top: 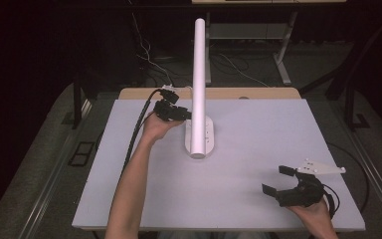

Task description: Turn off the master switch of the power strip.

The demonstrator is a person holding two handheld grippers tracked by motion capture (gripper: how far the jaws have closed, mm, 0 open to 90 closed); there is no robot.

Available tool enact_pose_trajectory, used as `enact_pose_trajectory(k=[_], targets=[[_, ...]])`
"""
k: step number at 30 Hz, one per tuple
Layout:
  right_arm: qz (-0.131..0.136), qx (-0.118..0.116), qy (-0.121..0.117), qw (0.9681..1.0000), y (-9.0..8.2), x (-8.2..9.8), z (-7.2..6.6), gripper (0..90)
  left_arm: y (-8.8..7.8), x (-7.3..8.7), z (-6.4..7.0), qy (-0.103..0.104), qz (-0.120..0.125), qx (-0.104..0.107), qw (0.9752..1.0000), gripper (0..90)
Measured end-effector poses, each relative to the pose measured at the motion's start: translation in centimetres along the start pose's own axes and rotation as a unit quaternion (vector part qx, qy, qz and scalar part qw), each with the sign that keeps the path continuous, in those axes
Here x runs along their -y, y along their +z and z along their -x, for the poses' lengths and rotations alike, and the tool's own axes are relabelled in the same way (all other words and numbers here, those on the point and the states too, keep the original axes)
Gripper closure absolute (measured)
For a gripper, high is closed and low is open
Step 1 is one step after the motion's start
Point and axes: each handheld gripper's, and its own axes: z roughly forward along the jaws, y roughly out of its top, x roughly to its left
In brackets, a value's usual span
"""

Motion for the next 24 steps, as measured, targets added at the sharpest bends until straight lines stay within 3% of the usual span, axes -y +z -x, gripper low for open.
enact_pose_trajectory(k=[3, 6, 15, 20, 24], targets=[[0.0, 0.0, -0.002, 1.0, 0.0, 0.0, 0.0, 0.0, 0.5, 0.0, 0.1, -0.008, 0.01, -0.01, 0.9999, 59.9], [0.0, -0.001, -0.002, 1.0, 0.0, 0.0, 0.0, 0.0, 0.6, 0.1, -0.4, -0.005, 0.002, -0.012, 0.9999, 63.4], [0.002, 0.0, 0.0, 1.0, -0.1, 0.0, 0.0, 0.0, 1.3, 0.4, -0.9, -0.047, 0.035, 0.003, 0.9983, 81.7], [0.002, 0.0, -0.001, 1.0, -0.1, 0.0, 0.1, 0.0, 1.7, 0.7, -1.2, -0.034, 0.026, -0.006, 0.9991, 89.9], [0.003, 0.0, -0.002, 1.0, -0.1, 0.0, 0.1, 0.0, 2.1, 0.9, -1.4, -0.033, 0.015, -0.007, 0.9993, 90.0]])
